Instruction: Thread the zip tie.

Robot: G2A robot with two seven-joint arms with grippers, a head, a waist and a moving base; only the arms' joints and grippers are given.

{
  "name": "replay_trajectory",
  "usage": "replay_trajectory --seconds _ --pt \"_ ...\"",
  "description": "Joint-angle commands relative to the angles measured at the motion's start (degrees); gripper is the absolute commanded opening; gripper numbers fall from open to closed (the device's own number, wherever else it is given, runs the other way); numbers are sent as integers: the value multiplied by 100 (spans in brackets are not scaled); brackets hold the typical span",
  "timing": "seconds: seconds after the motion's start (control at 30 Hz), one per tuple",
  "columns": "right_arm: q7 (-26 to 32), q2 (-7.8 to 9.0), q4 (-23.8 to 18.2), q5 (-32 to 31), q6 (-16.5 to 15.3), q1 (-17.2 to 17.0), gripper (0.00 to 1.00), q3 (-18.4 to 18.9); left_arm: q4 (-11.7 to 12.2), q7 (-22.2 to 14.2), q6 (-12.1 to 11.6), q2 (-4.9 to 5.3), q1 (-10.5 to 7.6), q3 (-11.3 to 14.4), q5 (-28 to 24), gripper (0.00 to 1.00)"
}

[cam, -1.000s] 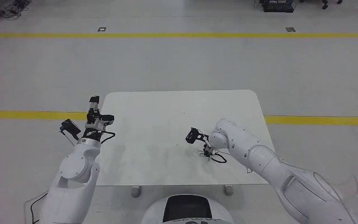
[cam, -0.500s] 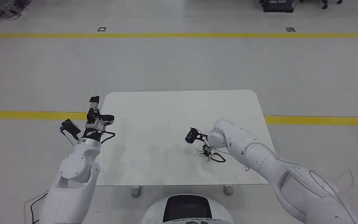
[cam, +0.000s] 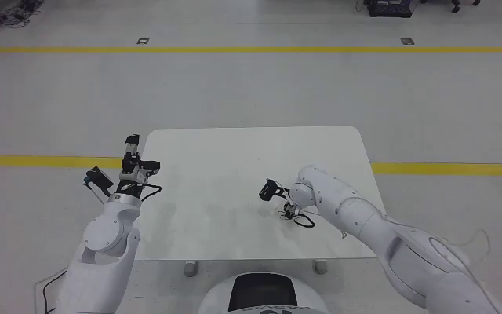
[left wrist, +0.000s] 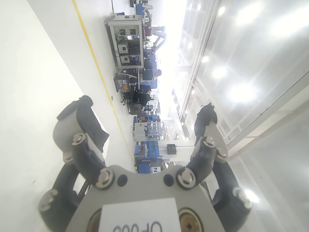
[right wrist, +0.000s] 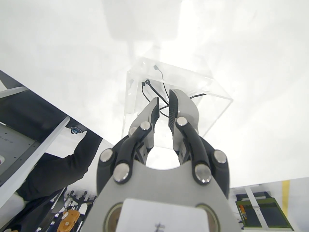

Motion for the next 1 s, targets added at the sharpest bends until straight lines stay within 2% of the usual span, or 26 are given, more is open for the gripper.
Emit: replay_trajectory --seconds 0.0,0.97 --pt "-26 -18 52 33 0 23 10 -40 0 0 0 0 0 0 0 100" --pt "-225 -207 546 420 0 252 6 -487 0 0 0 0 0 0 0 100"
